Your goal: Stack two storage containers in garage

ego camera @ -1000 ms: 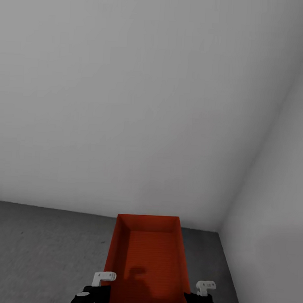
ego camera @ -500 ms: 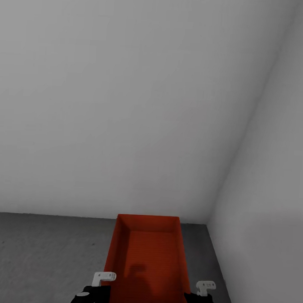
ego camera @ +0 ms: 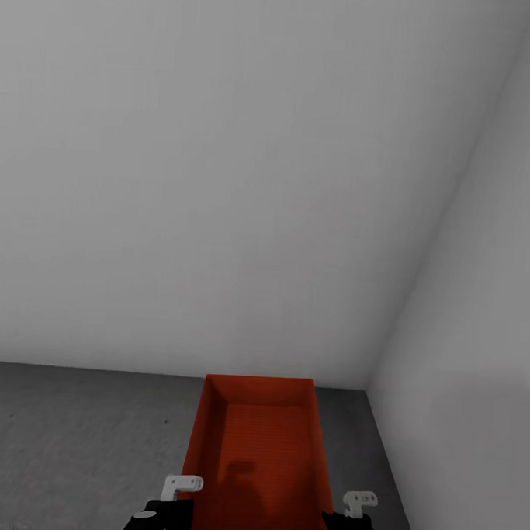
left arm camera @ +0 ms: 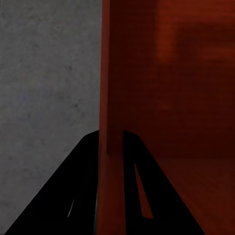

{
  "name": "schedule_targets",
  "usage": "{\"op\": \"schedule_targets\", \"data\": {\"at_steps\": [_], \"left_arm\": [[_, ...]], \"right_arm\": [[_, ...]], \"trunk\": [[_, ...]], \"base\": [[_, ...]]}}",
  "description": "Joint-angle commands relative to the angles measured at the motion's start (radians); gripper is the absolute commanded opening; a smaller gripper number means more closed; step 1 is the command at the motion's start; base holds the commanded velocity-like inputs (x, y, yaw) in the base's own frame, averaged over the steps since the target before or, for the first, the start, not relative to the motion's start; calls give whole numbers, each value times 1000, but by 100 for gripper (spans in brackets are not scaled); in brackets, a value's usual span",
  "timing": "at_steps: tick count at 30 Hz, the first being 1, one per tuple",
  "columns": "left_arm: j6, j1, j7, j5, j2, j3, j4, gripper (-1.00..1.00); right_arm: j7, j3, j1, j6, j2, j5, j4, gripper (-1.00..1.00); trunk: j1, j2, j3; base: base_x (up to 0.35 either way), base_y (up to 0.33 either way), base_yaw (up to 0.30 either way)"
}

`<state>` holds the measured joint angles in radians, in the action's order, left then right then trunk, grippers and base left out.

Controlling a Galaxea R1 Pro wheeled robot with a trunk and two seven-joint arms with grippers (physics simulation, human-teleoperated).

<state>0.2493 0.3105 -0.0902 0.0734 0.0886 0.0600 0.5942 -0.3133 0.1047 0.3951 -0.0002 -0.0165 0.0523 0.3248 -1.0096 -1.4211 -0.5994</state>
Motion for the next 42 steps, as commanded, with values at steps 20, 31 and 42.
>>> {"op": "schedule_targets", "data": {"at_steps": [20,31,42], "left_arm": [[7,1,-9,-7,22,-5,36,-100],[7,1,-9,-7,22,-5,36,-100],[7,1,-9,-7,23,-5,36,-100]], "right_arm": [[-7,-25,-1,0,9,8,-1,-100],[-7,-25,-1,0,9,8,-1,-100],[-7,-25,-1,0,9,8,-1,-100]], "trunk": [[-77,-141,-82],[-119,-218,-134],[-153,-281,-180]], "base": [[0,0,5],[0,0,0],[0,0,0]]}}
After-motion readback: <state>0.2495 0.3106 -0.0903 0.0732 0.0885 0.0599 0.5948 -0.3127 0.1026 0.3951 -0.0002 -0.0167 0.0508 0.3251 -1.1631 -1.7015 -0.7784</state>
